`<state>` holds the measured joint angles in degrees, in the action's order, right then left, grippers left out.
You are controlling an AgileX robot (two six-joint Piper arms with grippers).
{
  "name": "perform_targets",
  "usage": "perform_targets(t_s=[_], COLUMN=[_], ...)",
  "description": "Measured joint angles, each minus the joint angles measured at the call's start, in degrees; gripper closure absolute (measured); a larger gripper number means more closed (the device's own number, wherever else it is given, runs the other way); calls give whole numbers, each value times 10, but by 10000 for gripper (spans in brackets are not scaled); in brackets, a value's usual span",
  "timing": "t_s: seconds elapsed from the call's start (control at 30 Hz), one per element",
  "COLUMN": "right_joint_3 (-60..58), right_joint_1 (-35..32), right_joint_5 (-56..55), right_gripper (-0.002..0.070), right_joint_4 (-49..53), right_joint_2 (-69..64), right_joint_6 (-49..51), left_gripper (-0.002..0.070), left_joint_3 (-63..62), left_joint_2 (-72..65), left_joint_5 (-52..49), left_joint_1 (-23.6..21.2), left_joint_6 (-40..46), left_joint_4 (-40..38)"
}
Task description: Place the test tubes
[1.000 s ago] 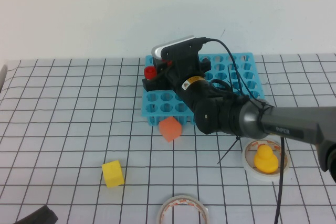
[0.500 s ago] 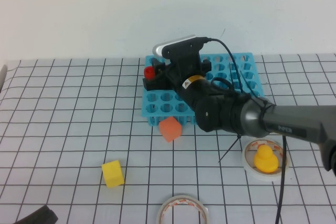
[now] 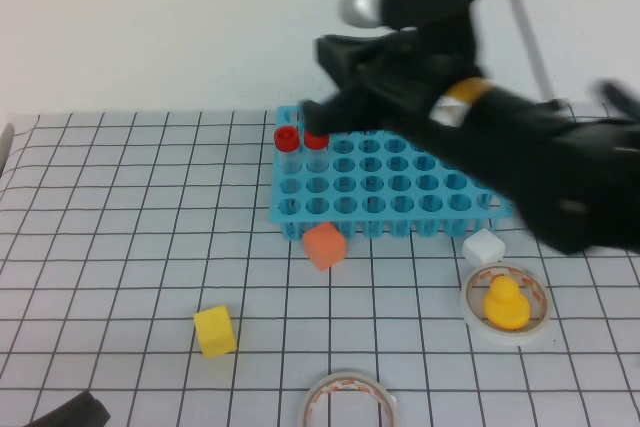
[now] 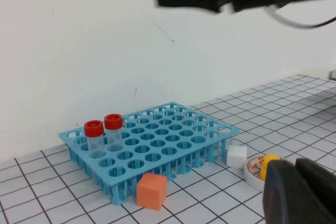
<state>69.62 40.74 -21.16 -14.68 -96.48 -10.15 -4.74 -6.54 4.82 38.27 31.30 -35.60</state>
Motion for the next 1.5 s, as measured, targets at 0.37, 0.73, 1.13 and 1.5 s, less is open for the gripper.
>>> perform_targets(t_s=[0.37,0.73,1.13,1.5], right_joint_3=[-251,-421,-550,-705], right_joint_1=[0,0,-7,-319], right_joint_5=[84,336,293,165], right_gripper=[678,678,678,678], right_joint_4=[34,64,89,69], right_joint_2=[357,669,748,818], right_joint_6=[-48,-54,-9,-4], left_gripper=[677,677,677,677], left_joint_3=[0,0,0,0], left_joint_2=[0,0,0,0], left_joint_5=[0,0,0,0], left_joint_1=[0,0,0,0], left_joint_6=[0,-1,-1,-1], left_joint_4=[0,0,0,0])
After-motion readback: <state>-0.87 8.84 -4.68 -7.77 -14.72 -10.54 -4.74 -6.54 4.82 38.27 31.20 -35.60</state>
